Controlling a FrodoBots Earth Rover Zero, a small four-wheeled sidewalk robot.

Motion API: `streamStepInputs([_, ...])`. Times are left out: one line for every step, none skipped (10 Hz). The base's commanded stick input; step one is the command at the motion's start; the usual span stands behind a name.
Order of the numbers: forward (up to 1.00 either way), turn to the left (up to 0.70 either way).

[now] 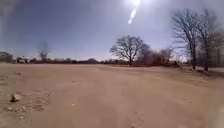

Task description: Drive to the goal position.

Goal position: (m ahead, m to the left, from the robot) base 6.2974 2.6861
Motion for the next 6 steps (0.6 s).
streamStepInputs([1.0,0.0])
streamStepInputs([1.0,0.0])
streamStepInputs([1.0,0.0])
streamStepInputs([1.0,0.0])
streamStepInputs([1.0,0.0])
streamStepInputs([1.0,0.0])
